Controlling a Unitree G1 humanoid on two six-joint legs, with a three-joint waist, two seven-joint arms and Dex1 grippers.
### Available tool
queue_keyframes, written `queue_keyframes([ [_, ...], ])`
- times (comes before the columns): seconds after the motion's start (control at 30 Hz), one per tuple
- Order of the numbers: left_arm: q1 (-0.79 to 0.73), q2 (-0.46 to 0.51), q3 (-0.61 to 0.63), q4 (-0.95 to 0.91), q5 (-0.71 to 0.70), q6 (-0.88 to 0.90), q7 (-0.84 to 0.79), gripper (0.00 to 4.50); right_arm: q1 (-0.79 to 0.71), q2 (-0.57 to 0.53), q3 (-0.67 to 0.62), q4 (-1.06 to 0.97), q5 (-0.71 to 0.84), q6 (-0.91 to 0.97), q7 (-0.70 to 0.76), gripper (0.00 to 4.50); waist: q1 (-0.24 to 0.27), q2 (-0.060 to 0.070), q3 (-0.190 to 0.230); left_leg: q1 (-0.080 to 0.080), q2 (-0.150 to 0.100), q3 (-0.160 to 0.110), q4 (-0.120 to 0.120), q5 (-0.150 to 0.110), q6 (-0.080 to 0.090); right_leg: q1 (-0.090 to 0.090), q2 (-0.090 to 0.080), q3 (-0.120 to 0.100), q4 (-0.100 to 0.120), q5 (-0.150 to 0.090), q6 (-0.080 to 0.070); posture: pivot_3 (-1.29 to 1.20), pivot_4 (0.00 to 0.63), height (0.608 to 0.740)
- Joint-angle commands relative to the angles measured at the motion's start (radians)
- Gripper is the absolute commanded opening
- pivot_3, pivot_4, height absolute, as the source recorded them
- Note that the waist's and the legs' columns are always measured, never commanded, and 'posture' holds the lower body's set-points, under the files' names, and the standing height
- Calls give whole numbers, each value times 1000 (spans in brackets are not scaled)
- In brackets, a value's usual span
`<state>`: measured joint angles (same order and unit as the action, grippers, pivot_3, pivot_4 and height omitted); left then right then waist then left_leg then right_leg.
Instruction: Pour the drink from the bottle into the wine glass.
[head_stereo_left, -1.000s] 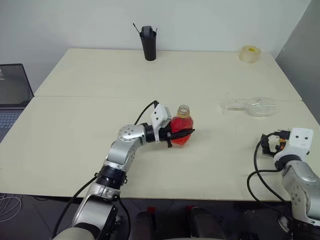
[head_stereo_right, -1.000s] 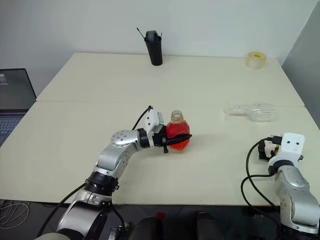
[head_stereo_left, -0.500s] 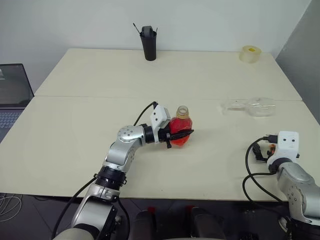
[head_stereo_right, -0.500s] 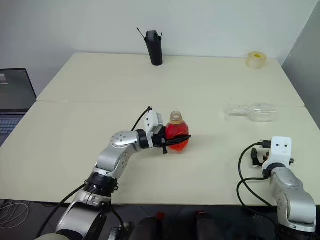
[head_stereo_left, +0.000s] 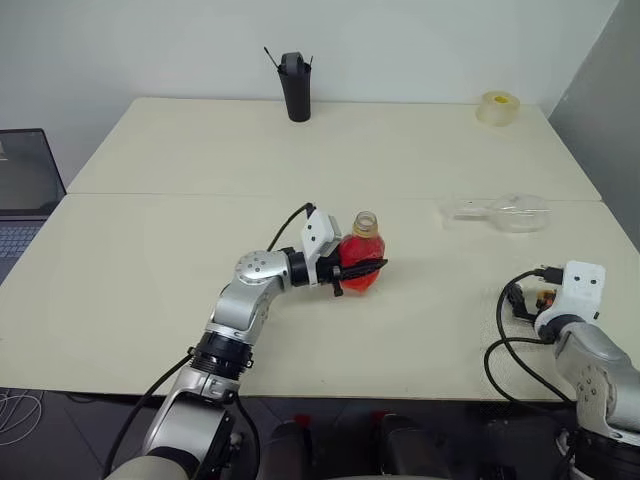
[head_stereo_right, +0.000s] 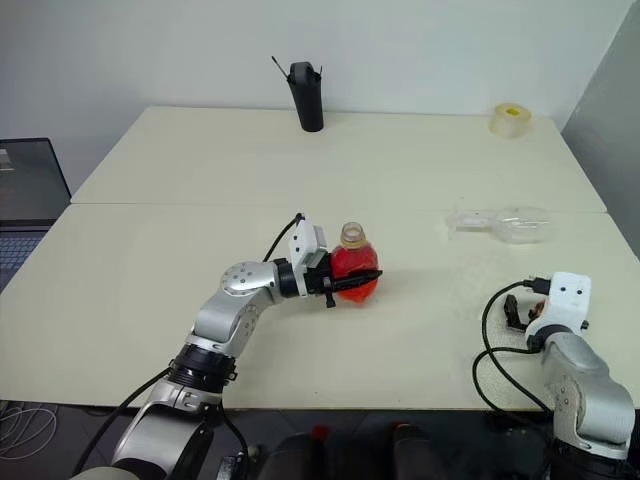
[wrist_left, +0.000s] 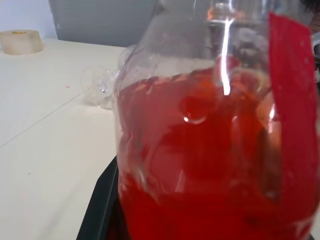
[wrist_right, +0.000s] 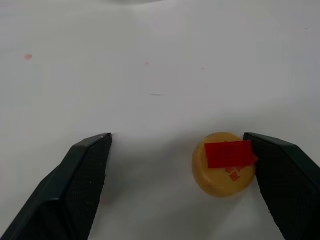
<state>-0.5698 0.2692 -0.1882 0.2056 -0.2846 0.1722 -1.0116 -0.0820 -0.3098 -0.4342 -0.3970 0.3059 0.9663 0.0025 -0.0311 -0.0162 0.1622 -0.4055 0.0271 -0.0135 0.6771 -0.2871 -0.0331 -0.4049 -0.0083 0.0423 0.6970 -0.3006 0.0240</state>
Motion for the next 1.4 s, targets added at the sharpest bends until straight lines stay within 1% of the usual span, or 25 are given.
queue_keyframes([
  [0.03,-22,-3,22,-27,-12,-17,6,1527,0,-35,1,-29,-28,-50,9,4500,1,0,0,0,0,0,0,0,0,0,0,0,0,0,0,0,150,740],
  [0.3,-23,10,61,-5,-9,-23,54,1527,-20,-78,77,-95,-82,-120,24,4500,0,0,0,0,0,0,0,0,0,0,0,0,0,0,0,0,150,740],
  [0.4,-29,18,97,17,-9,-21,91,1527,-53,-97,128,-159,-13,-134,126,4500,-1,0,0,0,0,0,0,0,0,0,0,0,0,0,0,0,150,740],
  [0.53,-46,30,157,85,15,-52,182,1527,-109,-142,235,-262,112,-75,280,4500,-2,0,0,0,0,0,0,0,0,0,1,-1,0,0,0,0,150,740],
  [0.63,-79,41,214,165,55,-95,307,1527,-163,-187,322,-298,166,-32,357,4500,2,-1,0,-1,0,-2,0,0,0,0,0,-2,0,0,0,0,150,740],
  [0.7,-105,49,252,223,74,-117,389,1527,-200,-204,366,-300,179,-20,380,4500,2,-1,0,-1,0,-3,1,0,0,0,-1,-2,-1,0,0,0,150,740],
  [0.8,-147,73,320,326,93,-157,516,1527,-296,-190,438,-257,184,-21,402,4500,0,-1,1,-1,0,-3,1,0,0,0,-1,-3,0,0,0,0,150,740],
  [0.93,-181,100,378,437,112,-216,632,1527,-406,-175,526,-180,180,-41,451,4500,1,-1,1,-2,0,-4,1,0,0,-1,-1,-4,-1,0,0,0,150,740],
  [1.0,-193,111,411,488,113,-240,695,1527,-472,-141,573,-108,160,-63,460,4500,1,-1,1,-2,1,-4,1,0,0,-1,-2,-5,-1,0,0,0,150,740],
  [1.1,-195,116,437,532,112,-270,749,1527,-531,-97,616,-31,135,-102,474,4500,1,-2,1,-2,1,-4,1,0,0,-1,-3,-5,0,0,0,0,150,740],
  [1.27,-180,117,465,557,118,-311,829,1527,-563,-47,673,19,110,-142,500,4500,2,-2,1,-3,1,-5,1,0,0,-2,-6,-6,0,0,0,0,150,740],
  [1.4,-182,121,483,592,114,-336,871,1527,-565,-25,690,28,99,-152,516,4500,2,-2,1,-3,1,-5,2,0,0,-2,-9,-7,0,0,0,0,150,740],
])
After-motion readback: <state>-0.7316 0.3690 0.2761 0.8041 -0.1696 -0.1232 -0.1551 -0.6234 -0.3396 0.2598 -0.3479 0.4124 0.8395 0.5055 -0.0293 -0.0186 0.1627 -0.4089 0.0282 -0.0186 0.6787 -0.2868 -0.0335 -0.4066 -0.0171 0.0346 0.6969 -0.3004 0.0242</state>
